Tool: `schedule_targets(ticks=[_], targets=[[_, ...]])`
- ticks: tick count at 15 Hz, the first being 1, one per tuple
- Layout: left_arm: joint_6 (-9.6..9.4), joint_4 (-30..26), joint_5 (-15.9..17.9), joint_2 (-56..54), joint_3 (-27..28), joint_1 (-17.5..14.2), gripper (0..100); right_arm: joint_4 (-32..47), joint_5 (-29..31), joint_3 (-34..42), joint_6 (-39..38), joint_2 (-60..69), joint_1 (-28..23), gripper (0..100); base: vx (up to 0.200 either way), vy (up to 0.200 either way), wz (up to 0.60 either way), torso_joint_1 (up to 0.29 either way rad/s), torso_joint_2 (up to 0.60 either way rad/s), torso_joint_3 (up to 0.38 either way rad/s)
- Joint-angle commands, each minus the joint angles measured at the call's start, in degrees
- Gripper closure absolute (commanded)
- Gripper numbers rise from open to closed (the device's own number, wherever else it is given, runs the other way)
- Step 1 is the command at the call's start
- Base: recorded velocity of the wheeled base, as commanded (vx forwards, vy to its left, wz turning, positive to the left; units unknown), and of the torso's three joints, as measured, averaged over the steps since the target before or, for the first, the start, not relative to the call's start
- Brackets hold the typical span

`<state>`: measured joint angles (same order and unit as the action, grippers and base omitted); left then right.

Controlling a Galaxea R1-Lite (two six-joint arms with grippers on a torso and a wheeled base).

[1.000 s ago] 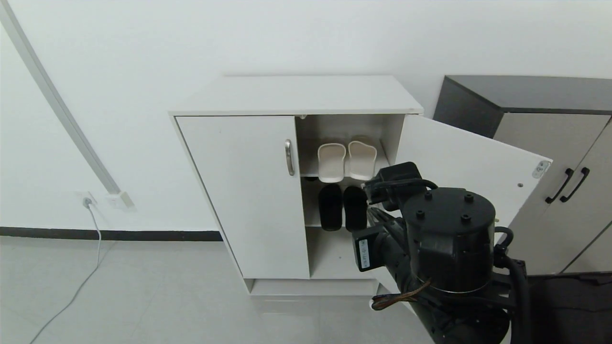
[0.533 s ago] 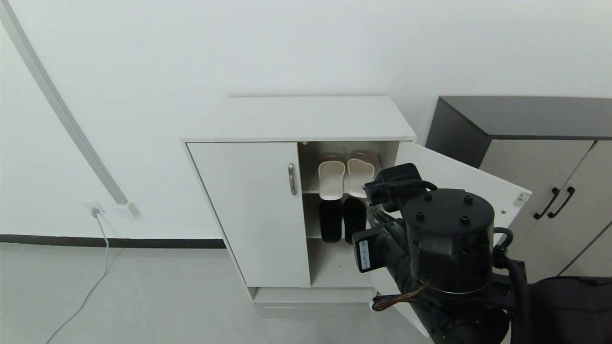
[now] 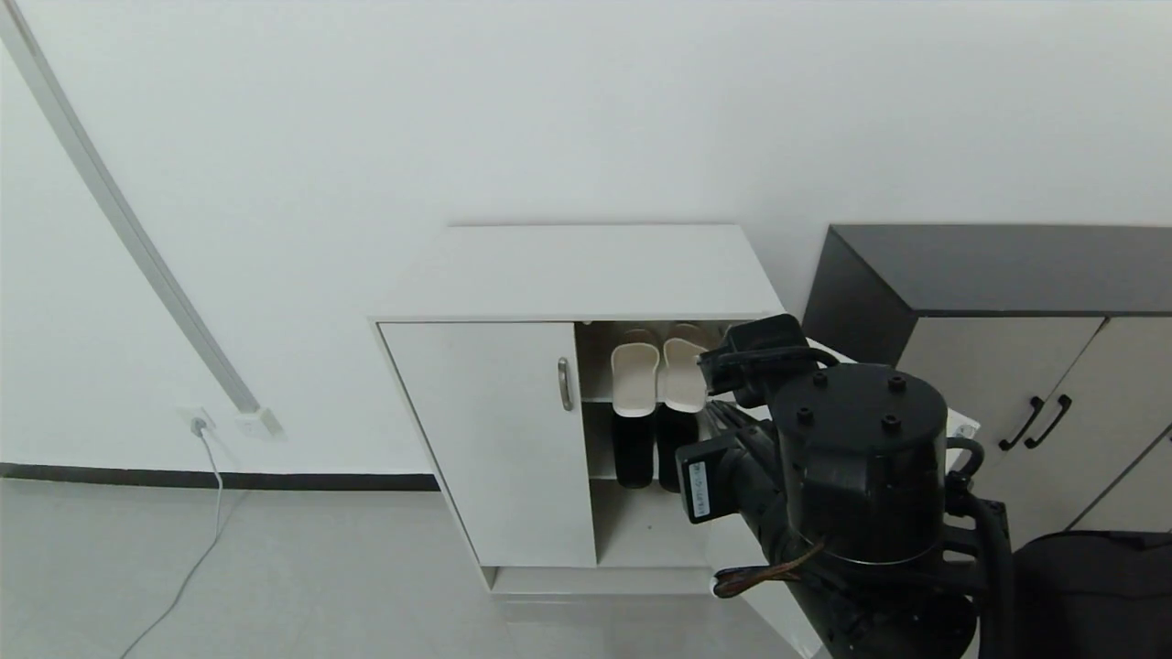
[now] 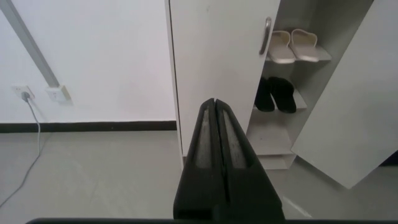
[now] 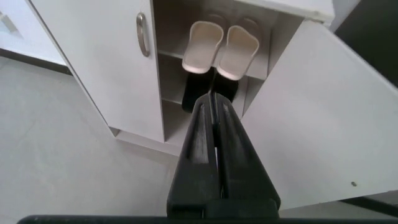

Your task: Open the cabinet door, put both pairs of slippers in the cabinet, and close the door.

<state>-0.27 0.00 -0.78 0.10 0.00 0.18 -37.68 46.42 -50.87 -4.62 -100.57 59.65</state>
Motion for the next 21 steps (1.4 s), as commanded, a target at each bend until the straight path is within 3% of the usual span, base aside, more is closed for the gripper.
schedule_targets(ticks=[1,5,10,19,21], targets=[[0.00,0.0,0.0,0.0,0.0,0.0,100,0.0,0.0,0.2,0.0,-0.1,0.0,100,0.000,0.000,0.00,0.261,-0.61,-0.339],[0.00,0.0,0.0,0.0,0.0,0.0,100,0.0,-0.7,0.5,0.0,-0.1,-0.1,100,0.000,0.000,0.00,0.225,-0.50,-0.274],[0.00,0.0,0.0,0.0,0.0,0.0,100,0.0,-0.8,0.9,-0.1,-0.1,-0.1,100,0.000,0.000,0.00,0.015,-0.04,-0.019],[0.00,0.0,0.0,0.1,0.0,0.0,100,-0.1,-1.6,0.8,0.0,-0.3,-1.1,100,0.000,0.000,-0.60,0.006,0.00,0.001],[0.00,0.0,0.0,0.0,0.0,0.0,100,-0.1,-1.6,0.8,0.0,-0.3,-1.9,100,0.000,0.000,0.00,0.000,0.00,0.000]])
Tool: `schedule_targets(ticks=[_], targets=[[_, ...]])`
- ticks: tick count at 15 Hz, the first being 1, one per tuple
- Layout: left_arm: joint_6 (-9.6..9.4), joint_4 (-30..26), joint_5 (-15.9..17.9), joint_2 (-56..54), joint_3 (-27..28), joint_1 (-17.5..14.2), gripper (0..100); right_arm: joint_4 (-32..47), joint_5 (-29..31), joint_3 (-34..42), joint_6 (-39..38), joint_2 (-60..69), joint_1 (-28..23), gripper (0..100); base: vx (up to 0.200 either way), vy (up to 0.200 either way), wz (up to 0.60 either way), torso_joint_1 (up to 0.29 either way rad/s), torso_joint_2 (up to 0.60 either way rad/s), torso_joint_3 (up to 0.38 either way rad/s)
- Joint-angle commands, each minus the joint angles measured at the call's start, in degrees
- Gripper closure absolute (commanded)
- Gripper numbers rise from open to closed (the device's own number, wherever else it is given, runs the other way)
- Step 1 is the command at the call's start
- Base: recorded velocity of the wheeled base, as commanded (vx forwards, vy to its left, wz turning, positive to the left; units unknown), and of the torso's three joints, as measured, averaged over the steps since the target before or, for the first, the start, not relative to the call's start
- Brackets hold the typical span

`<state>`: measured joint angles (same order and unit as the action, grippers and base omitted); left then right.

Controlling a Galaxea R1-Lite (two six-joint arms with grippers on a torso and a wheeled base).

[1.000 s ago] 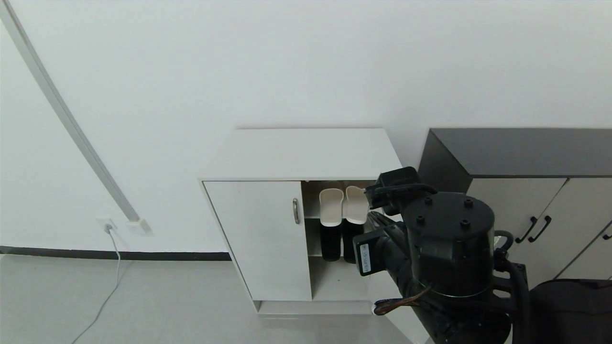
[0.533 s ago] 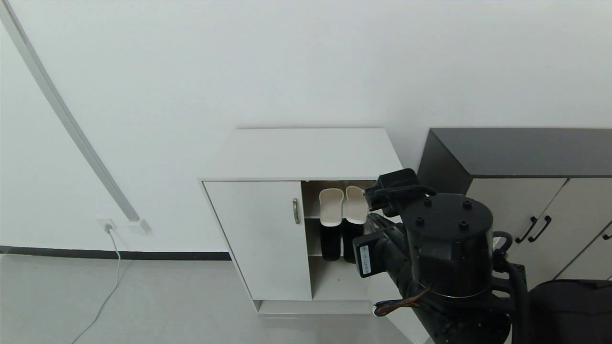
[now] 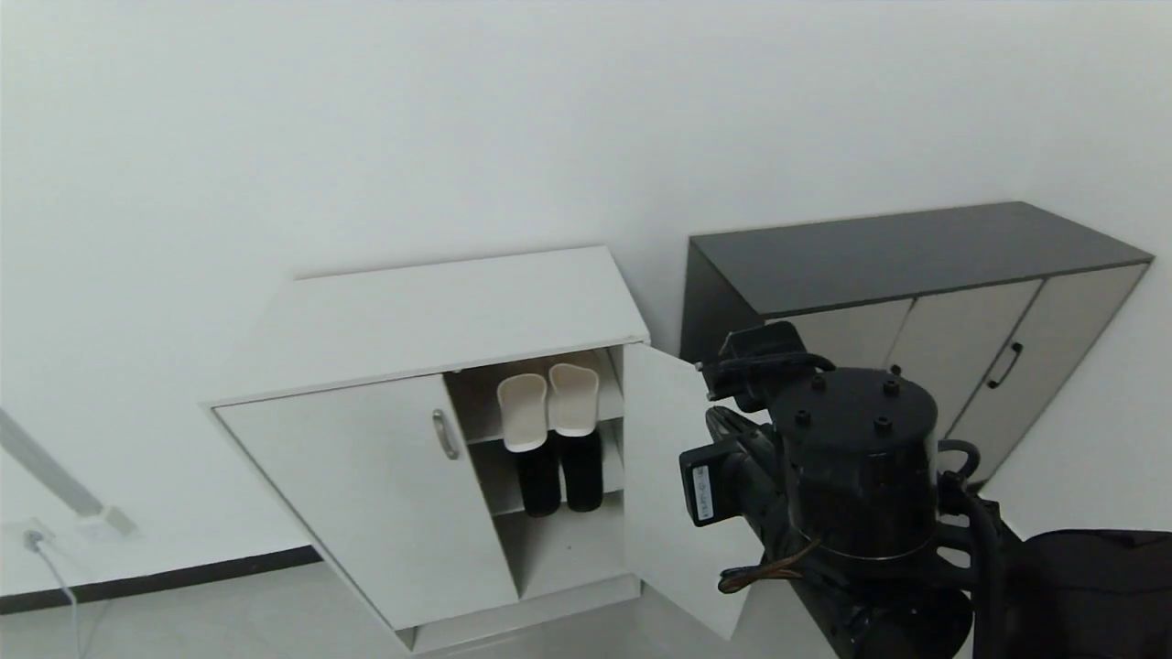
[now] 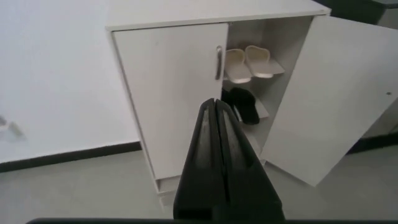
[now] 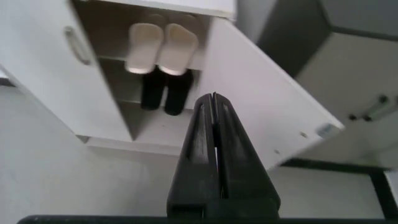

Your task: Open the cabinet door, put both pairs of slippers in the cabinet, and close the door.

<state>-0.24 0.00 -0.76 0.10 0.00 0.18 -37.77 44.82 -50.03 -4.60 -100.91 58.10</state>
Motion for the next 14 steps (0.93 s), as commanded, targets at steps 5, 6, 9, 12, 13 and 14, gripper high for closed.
schedule_targets(ticks=[5,6,9,12,13,14], targets=[[-0.02,0.0,-0.1,0.0,0.0,0.0,100,-0.8,0.0,-0.1,0.2,-0.2,-0.6,100,0.000,0.000,0.00,0.000,0.00,0.000],[0.07,0.0,-0.1,0.0,0.0,0.0,100,-1.3,0.0,0.0,0.2,-0.3,-0.6,100,0.000,0.000,0.00,0.000,0.00,0.000],[0.07,0.0,-0.1,0.0,0.0,0.0,100,-1.3,-0.1,-0.1,0.2,-0.5,-0.6,100,-0.133,0.000,0.00,0.002,0.00,0.002],[0.07,0.0,-0.1,0.0,0.0,0.0,100,-1.3,-0.9,-0.1,0.3,-0.5,-0.9,100,-0.200,0.000,0.00,0.002,0.00,0.004],[0.07,0.0,-0.1,0.0,0.0,0.0,100,-1.3,-1.7,-0.4,0.3,-0.7,-2.5,100,-0.200,0.000,0.00,0.012,0.01,-0.002],[0.07,0.0,-0.1,0.0,0.0,0.0,100,-1.2,-3.5,-1.1,0.3,-1.0,-4.1,100,0.000,0.000,0.00,0.000,0.00,0.000]])
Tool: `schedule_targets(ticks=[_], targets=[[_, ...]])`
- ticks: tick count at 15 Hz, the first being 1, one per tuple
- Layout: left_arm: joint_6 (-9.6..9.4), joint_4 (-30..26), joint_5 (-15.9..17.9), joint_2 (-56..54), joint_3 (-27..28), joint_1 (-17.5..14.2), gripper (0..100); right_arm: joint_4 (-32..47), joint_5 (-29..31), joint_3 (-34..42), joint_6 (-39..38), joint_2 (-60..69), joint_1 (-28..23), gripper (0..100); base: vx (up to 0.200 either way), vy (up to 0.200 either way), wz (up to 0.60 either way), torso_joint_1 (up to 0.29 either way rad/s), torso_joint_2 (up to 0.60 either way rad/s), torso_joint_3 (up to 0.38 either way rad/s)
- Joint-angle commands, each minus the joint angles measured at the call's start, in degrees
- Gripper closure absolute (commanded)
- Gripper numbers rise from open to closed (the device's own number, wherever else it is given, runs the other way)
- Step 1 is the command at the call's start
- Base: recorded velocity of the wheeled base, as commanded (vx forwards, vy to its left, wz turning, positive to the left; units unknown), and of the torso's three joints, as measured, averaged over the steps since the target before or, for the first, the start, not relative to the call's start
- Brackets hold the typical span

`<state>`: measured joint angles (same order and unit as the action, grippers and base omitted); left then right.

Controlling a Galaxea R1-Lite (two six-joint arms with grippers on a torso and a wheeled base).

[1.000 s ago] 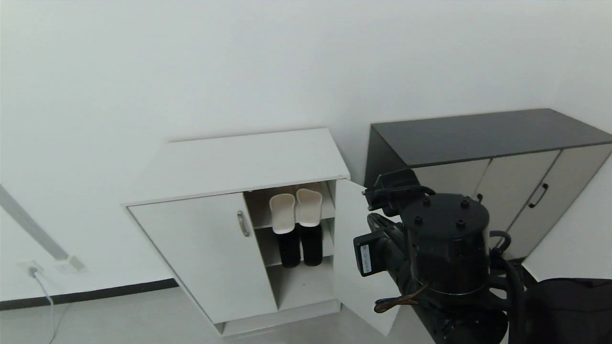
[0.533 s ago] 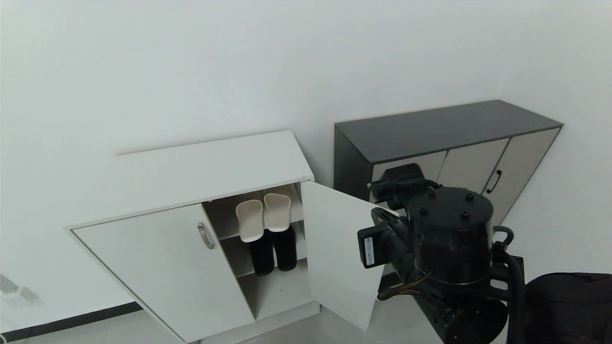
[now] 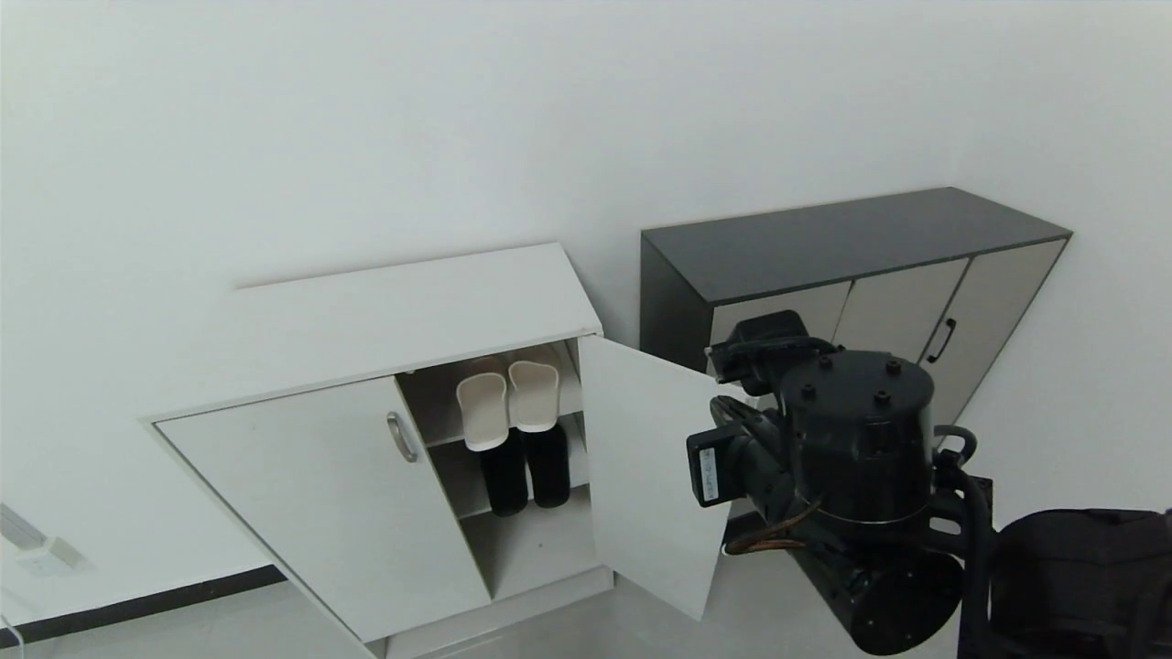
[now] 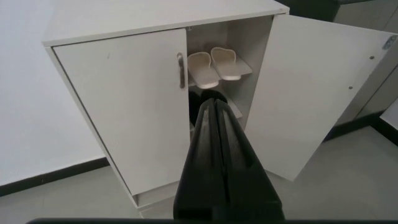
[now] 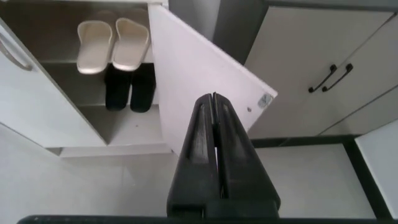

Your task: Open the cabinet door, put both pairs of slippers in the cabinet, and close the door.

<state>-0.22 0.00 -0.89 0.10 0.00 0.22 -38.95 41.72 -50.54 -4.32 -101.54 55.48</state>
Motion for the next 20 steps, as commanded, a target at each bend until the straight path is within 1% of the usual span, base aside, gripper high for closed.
schedule_targets(ticks=[1,2,3,4,6,9,11,13,15,20], targets=[[-0.04,0.0,-0.1,0.1,0.0,0.0,100,0.4,-3.5,-2.7,0.0,-1.3,-5.9,100,0.000,0.000,0.00,0.000,0.00,0.000],[-0.04,0.0,-0.2,0.0,0.0,0.0,100,0.7,-5.8,-5.0,0.0,-2.8,-10.0,100,0.000,0.000,0.00,0.000,0.00,0.000],[-0.04,0.0,-0.2,0.0,0.0,0.0,100,1.0,-6.6,-6.4,-0.1,-3.7,-11.8,100,0.000,0.000,0.00,0.000,0.00,0.000],[-0.04,0.0,-0.2,0.0,0.0,0.0,100,2.7,-8.6,-11.1,-0.3,-6.7,-16.3,100,0.000,0.000,0.00,0.000,0.00,0.000],[-0.13,0.0,-0.2,0.0,0.0,0.0,100,5.0,-10.7,-16.7,-1.3,-10.1,-19.6,100,0.000,0.000,0.00,0.000,0.00,0.000],[-0.13,0.0,-0.1,0.0,0.0,0.0,100,7.7,-15.3,-21.2,-3.1,-13.4,-23.8,100,0.000,0.000,0.00,0.000,0.00,0.000],[-0.04,0.0,-0.1,0.0,0.0,0.0,100,8.3,-17.6,-25.6,-4.1,-18.1,-27.5,100,0.000,0.000,0.00,0.000,0.00,0.000],[-0.04,0.0,-0.1,0.0,0.0,0.0,100,8.3,-19.5,-28.0,-4.2,-21.0,-29.0,100,0.000,0.000,0.00,0.000,0.00,0.000],[-0.04,0.0,-0.1,0.0,0.0,0.0,100,8.2,-19.8,-30.6,-4.2,-23.9,-30.0,100,0.000,0.000,0.00,0.000,0.00,0.000],[-0.04,0.0,-0.1,0.0,0.0,0.0,100,8.2,-21.5,-33.5,-4.3,-27.7,-31.5,100,0.000,0.000,0.00,0.000,0.00,0.000]])
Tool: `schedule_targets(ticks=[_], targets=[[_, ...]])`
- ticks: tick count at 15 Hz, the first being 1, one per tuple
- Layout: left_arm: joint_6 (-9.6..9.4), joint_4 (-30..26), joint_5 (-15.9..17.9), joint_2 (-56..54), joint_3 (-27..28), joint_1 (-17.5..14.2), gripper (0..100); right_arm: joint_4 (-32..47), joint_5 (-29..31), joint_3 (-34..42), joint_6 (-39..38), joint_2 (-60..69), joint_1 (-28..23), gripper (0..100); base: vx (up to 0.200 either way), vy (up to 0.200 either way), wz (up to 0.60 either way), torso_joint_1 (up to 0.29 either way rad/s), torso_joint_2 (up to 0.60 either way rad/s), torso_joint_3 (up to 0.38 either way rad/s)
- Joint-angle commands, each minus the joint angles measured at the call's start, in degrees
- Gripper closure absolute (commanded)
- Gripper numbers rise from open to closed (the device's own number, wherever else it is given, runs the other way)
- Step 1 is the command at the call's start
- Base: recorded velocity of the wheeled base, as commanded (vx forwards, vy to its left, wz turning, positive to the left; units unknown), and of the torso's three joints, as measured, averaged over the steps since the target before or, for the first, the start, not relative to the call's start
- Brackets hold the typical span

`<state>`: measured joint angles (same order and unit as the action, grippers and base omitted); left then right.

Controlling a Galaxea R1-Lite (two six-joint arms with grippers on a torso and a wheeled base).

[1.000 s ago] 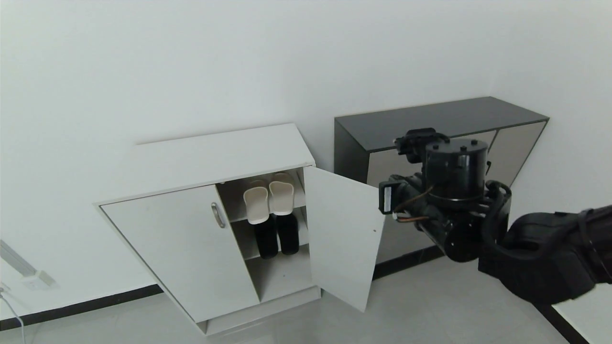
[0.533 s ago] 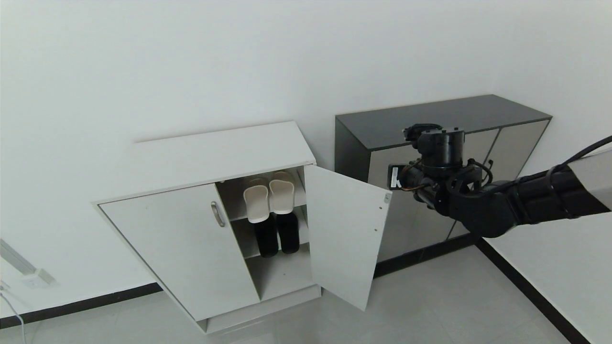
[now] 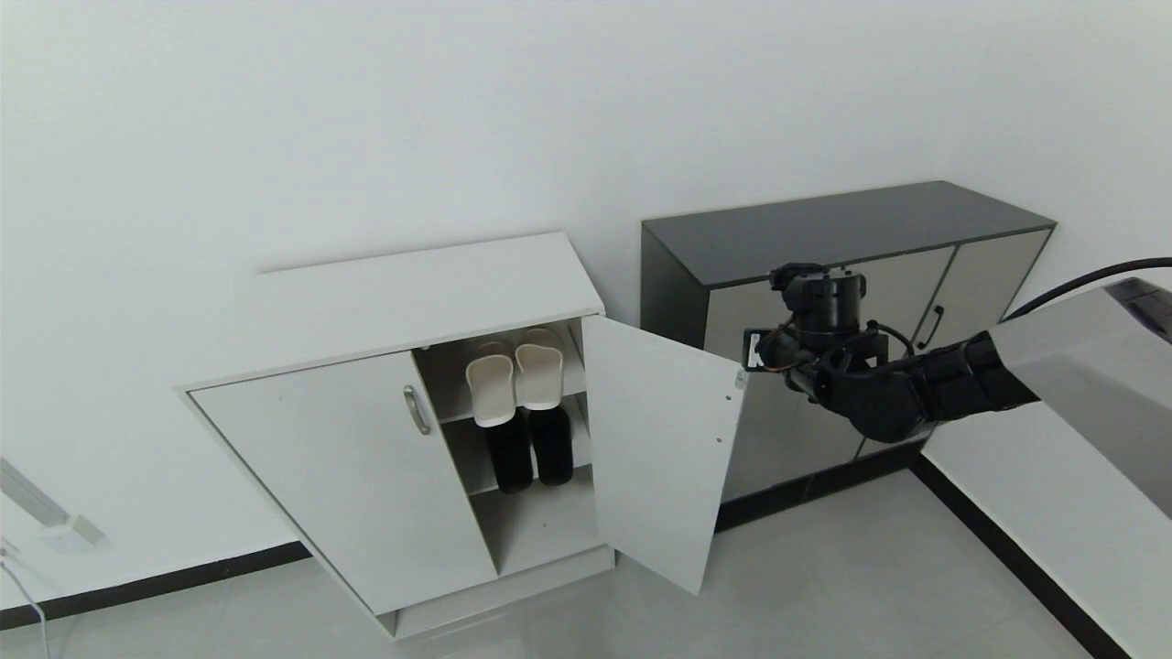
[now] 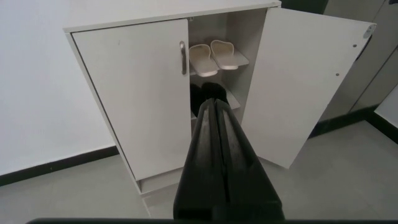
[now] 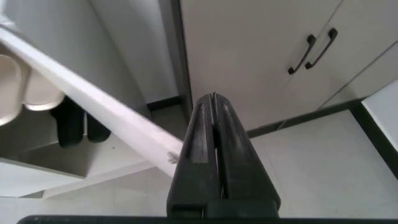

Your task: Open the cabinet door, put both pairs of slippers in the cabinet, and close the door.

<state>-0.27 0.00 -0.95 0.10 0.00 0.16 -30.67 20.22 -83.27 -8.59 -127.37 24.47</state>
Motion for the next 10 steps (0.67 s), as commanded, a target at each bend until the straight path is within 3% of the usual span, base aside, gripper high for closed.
schedule_targets(ticks=[1,10], targets=[[0.00,0.0,0.0,0.0,0.0,0.0,100,0.0,0.0,-1.3,0.0,-2.6,-0.6,100,0.000,0.000,0.00,0.000,0.00,0.000],[0.00,0.0,0.0,0.0,0.0,0.0,100,0.1,-1.3,-4.3,-2.6,-5.0,-0.5,100,0.000,0.000,0.00,0.000,0.00,0.000]])
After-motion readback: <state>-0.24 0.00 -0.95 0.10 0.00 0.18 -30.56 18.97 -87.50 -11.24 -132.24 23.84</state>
